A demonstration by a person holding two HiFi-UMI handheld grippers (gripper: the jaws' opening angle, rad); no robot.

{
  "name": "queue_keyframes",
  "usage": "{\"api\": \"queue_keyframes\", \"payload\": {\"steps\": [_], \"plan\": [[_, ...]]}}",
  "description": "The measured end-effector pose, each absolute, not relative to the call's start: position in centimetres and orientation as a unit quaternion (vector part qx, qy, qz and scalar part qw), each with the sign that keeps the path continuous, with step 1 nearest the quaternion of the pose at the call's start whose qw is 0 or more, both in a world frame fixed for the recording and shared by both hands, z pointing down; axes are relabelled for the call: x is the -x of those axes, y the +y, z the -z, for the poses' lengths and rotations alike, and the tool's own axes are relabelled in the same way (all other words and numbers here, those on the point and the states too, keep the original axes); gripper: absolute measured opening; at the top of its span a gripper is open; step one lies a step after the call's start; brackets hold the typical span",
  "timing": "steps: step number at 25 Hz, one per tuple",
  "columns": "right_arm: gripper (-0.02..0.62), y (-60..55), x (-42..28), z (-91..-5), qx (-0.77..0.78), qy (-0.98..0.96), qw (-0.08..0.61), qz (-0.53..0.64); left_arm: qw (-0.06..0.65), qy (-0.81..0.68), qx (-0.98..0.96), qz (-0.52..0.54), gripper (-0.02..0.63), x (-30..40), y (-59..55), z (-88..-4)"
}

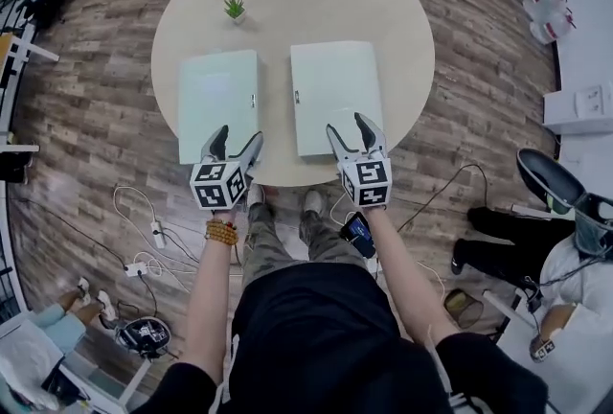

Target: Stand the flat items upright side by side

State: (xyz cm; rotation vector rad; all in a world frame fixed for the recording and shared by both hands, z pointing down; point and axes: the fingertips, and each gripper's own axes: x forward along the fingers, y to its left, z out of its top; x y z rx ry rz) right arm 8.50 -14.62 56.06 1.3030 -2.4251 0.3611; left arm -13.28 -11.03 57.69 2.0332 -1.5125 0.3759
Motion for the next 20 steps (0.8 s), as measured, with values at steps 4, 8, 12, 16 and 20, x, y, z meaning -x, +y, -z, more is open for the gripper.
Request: {"api": "queue_keyframes", "payload": {"steps": [4, 8, 12, 16, 20], "plan": [[0.272, -12.9, -2.5, -55.6, -0.44, -0.87, 0.179, -0.129, 0.315, -0.58, -0.74, -0.126, 0.39, 19.4, -8.8, -58.3], [0.272, -11.9, 3.2, -56.3, -0.42, -0.879, 0.187, -0.126, 0.335, -0.592, -0.723, -0.12, 0.397, 25.0, -7.2, -60.2], [0.273, -11.3, 8.3, -57.8, -0.406, -0.88, 0.199, -0.149, 0.34, -0.586, -0.724, -0.129, 0.4, 29.1, -6.3, -61.8], [0.275, -11.3, 11.4, -59.1, -0.414, -0.871, 0.204, -0.168, 0.348, -0.581, -0.724, -0.133, 0.405, 32.0, -5.8, -63.2], [0.29, -11.1, 13.2, -61.1, -0.421, -0.86, 0.206, -0.202, 0.364, -0.581, -0.718, -0.12, 0.411, 34.5, -5.6, -64.8]]}}
